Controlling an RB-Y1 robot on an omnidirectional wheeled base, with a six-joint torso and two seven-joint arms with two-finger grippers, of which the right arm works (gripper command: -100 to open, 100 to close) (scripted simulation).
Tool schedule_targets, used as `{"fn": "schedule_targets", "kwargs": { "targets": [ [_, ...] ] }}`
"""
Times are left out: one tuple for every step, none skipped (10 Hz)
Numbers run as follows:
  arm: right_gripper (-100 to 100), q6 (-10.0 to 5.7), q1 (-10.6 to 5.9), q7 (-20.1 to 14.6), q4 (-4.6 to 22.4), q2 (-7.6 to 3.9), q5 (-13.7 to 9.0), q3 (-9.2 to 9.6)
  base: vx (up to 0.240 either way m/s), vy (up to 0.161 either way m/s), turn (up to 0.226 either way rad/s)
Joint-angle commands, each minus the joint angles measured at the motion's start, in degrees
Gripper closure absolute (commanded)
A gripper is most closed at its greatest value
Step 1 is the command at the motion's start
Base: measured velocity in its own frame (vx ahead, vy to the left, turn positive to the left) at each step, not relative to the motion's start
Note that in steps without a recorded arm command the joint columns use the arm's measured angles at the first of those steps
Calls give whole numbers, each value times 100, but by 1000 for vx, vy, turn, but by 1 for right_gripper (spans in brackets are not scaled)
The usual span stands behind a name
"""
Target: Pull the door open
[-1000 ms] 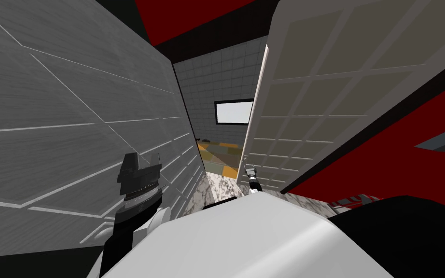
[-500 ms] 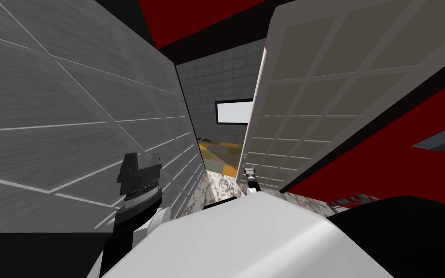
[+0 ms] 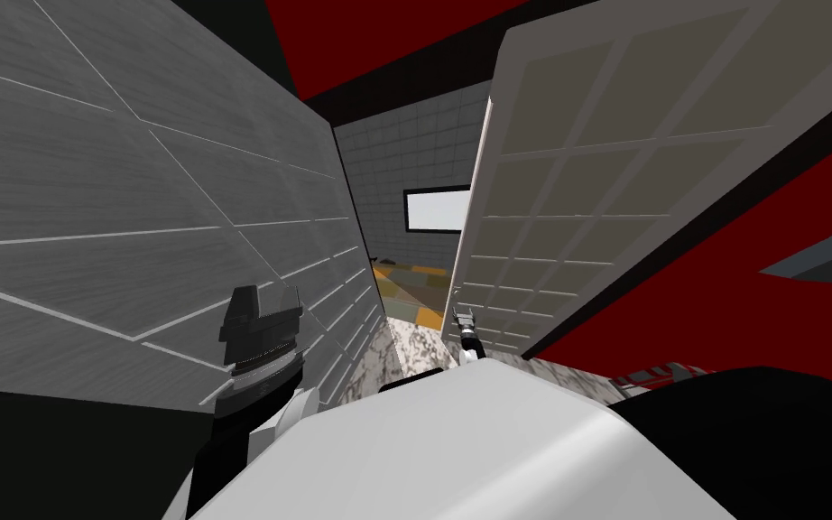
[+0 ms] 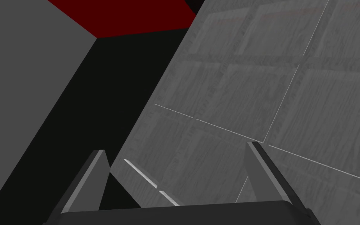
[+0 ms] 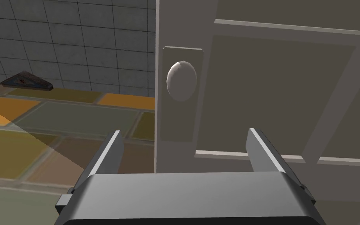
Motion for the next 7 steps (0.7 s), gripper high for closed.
{"fn": "schedule_targets", "kwargs": {
  "targets": [
    [-100,25,-28,-227,0,12,-85,35,-45,-4,14],
    [-100,32,-37,-302,2,17,-115,47,-39,-3,12],
    [-100,40,-49,-394,3,23,-150,63,-34,-7,14],
    [-100,39,-44,-323,0,21,-128,52,-15,-4,3],
    [-100,12,-1,-463,39,-83,-146,31,110,7,81],
    [-100,-9,34,-556,68,-164,-158,13,193,-25,88],
    [-100,-34,75,-665,101,-260,-171,-8,206,-28,92]
  ]
}}
